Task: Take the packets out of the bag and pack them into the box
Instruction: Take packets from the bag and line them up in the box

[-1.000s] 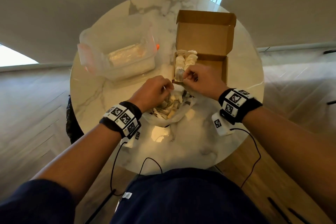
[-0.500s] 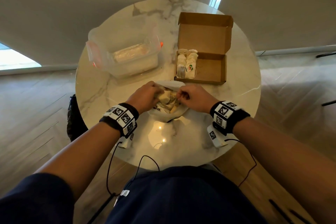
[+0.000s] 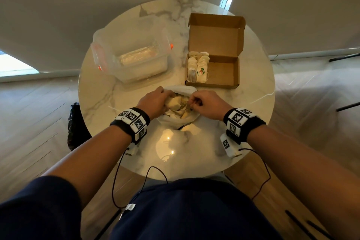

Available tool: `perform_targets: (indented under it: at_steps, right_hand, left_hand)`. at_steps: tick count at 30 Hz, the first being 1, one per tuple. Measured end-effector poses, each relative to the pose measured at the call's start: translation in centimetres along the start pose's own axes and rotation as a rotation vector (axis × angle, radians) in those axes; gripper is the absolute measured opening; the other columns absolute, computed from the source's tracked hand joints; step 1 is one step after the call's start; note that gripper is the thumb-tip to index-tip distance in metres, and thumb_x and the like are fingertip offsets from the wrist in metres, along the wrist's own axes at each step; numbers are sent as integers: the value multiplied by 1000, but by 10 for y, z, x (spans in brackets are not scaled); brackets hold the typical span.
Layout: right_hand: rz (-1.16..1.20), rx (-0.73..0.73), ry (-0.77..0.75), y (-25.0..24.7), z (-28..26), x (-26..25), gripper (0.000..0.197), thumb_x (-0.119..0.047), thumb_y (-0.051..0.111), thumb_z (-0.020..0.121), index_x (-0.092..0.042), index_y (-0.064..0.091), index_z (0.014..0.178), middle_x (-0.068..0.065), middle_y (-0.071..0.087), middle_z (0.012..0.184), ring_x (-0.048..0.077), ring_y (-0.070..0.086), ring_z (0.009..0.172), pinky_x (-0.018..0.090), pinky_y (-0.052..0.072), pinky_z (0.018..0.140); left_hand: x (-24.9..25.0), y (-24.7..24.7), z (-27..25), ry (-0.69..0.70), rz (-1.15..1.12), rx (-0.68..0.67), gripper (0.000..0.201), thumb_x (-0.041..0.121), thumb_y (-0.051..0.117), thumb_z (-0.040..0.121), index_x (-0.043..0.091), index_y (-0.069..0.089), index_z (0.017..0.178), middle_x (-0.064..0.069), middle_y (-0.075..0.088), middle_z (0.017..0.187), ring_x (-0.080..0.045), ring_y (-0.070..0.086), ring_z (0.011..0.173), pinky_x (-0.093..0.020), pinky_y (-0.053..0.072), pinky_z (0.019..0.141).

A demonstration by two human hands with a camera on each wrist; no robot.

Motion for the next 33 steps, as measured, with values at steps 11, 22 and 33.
perform_targets:
  at_steps: [11,22,33]
  right_hand:
    - [3,-44,15,2,2,-7,27,-14,73,85,-15,67,111,-2,65,100,4,57,80,19,48,74]
    - [36,-62,-15,5,10,-18,7,-19,65,95,-18,71,97,-9,65,89,-2,56,78,9,38,67]
    - [43,-108,33,3,10,-16,9,-22,60,99,-17,67,101,-4,67,94,10,62,86,22,49,77]
  left_hand:
    - [11,-17,-6,159,-97,46,22,29,64,95,21,64,115,0,50,109,-18,52,93,-31,45,78]
    - [24,-37,-24,263,-237,97,17,29,60,96,18,71,100,6,67,88,-8,58,75,-23,44,66]
    - [24,-35,-22,269,-217,129,22,38,60,96,22,66,109,7,58,101,-9,54,86,-22,44,76]
Point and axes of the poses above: each hand's wrist, its own z-axis towards the middle knuckle, its own y-axis out of the palm, x = y × z, the point moved 4 cm from there along z, towards the middle knuckle
